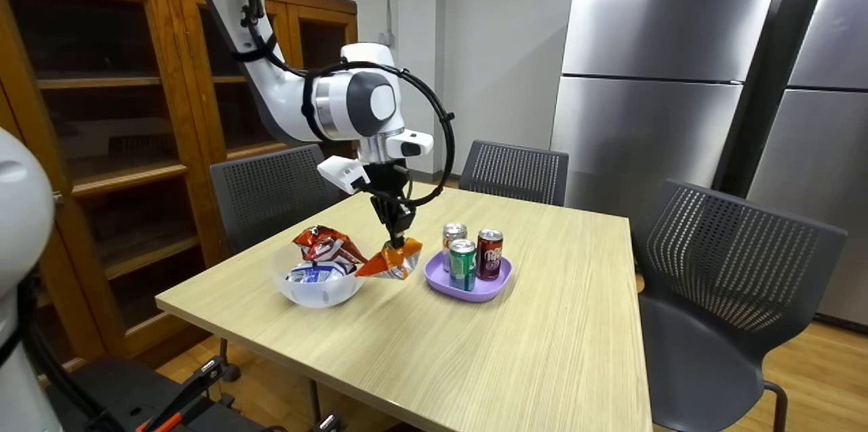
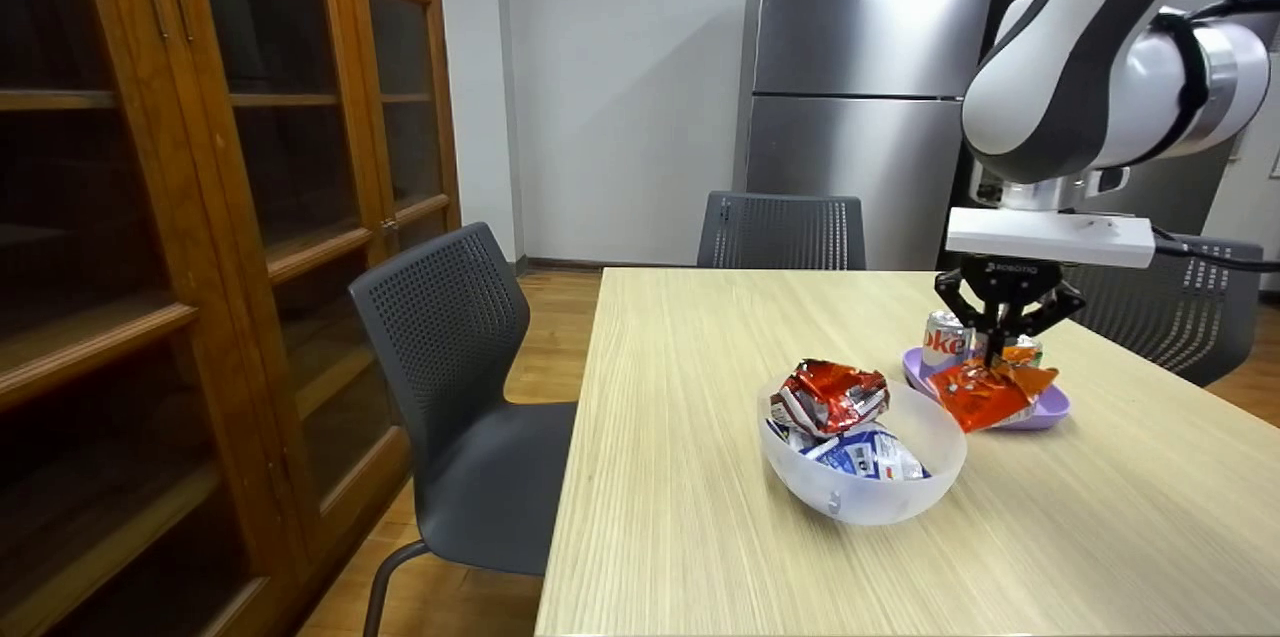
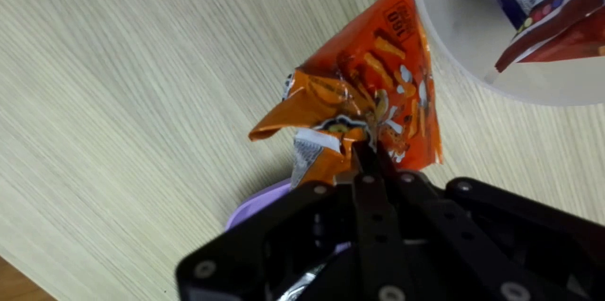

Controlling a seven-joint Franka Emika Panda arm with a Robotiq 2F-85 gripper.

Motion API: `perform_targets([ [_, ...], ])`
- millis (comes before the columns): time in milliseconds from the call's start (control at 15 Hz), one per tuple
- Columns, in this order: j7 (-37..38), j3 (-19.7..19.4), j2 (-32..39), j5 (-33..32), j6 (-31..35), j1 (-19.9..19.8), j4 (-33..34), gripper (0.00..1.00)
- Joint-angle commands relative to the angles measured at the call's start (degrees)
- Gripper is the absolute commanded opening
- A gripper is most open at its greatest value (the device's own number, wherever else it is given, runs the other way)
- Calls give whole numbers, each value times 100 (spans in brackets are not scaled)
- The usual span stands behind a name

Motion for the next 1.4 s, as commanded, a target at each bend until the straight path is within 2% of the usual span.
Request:
perform_targets([
  [0, 442, 159, -250, -293, -77, 62, -38, 0],
  [800, 1030, 354, -606, -724, 22, 19, -156, 0],
  [1333, 947, 559, -780, -915, 8, -32, -372, 0],
])
